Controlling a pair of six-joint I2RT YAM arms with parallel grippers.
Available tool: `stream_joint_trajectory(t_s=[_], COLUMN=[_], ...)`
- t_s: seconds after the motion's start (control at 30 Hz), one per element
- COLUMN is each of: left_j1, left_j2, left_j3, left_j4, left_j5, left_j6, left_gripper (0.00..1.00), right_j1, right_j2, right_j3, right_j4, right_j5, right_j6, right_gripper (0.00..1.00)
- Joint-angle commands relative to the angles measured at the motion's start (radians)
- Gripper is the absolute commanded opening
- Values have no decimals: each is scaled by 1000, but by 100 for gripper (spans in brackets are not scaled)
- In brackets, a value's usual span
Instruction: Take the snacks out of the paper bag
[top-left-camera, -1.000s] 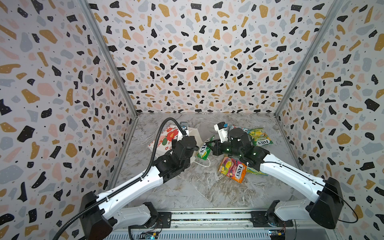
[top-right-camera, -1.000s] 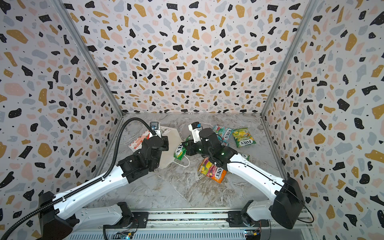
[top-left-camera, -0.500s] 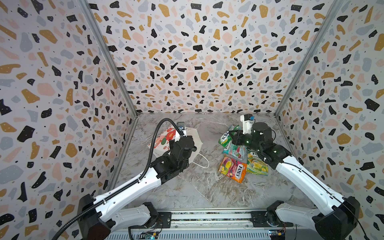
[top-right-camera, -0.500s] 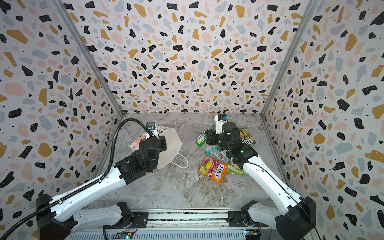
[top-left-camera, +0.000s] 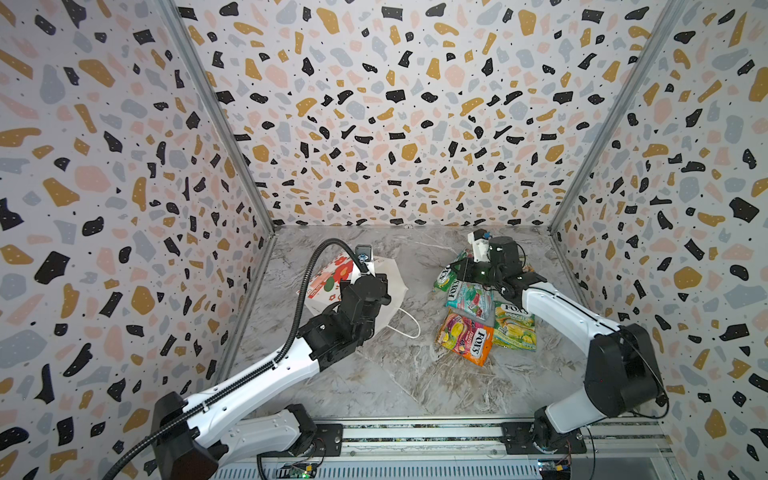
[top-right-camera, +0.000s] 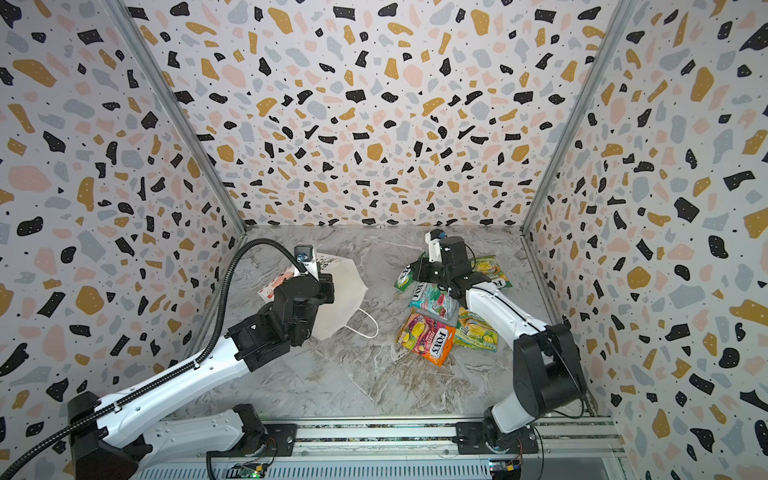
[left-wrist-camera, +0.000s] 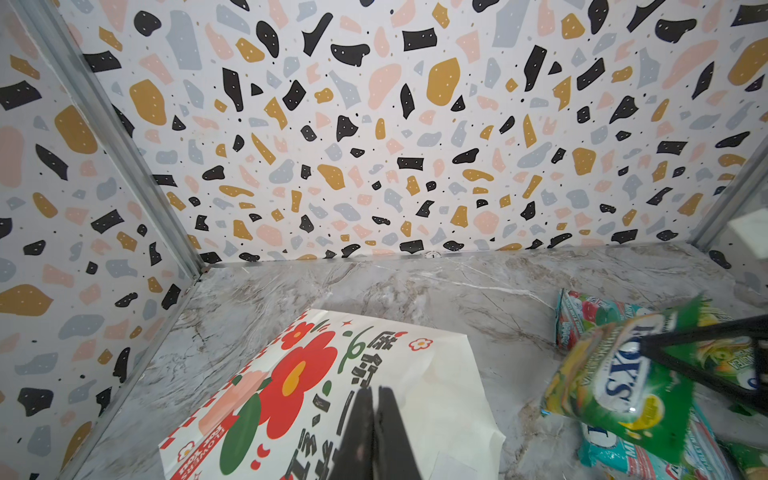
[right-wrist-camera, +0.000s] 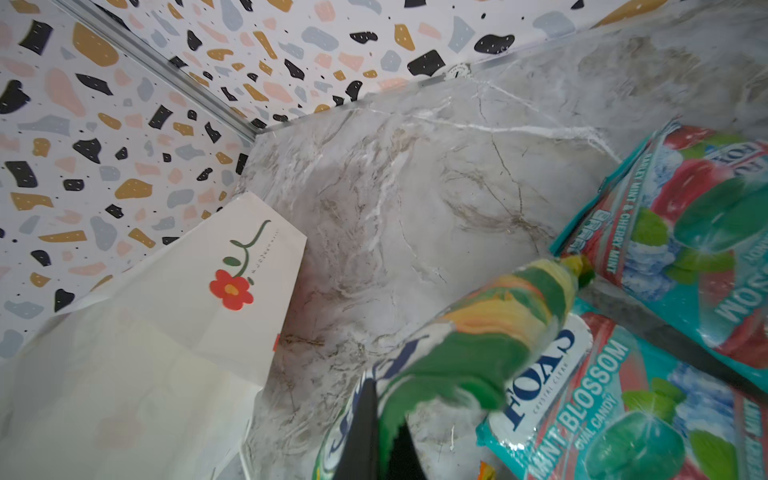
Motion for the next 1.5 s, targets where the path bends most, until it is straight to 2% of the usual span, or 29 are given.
stream_joint_trajectory(t_s=[0.0,0.2,0.4,0.5,0.67,1.1,1.2,1.33,1.47], left_j1=[6,8,15,14,18,29,31,32,32], left_j2=[-37,-83,-87,-86,-86,-76,-75,-76,-79], left_j3=[-21,-49,-48,-46,-45,-45,-45,-45,-46], left_j4=[61,98,96,96,96,94,94,94,97], left_j5=[44,76,88,94,100,103,103,105,115], left_j6=[29,46,49,48,48,47,47,48,48], left_gripper=[0,0,0,0,0,0,0,0,0], right_j1=[-8,-17,-46,-62,-74,-75,-76,-75,-75], right_j2=[61,263,469,538,550,436,413,382,351], right_j3=[120,294,472,528,488,294,265,226,201], right_j4=[109,101,146,139,121,88,80,67,50], right_j5=[-68,-92,-238,-266,-263,-149,-145,-115,-94], right_j6=[-29,-48,-1,25,28,-26,-36,-48,-63], right_gripper=[0,0,0,0,0,0,10,34,42])
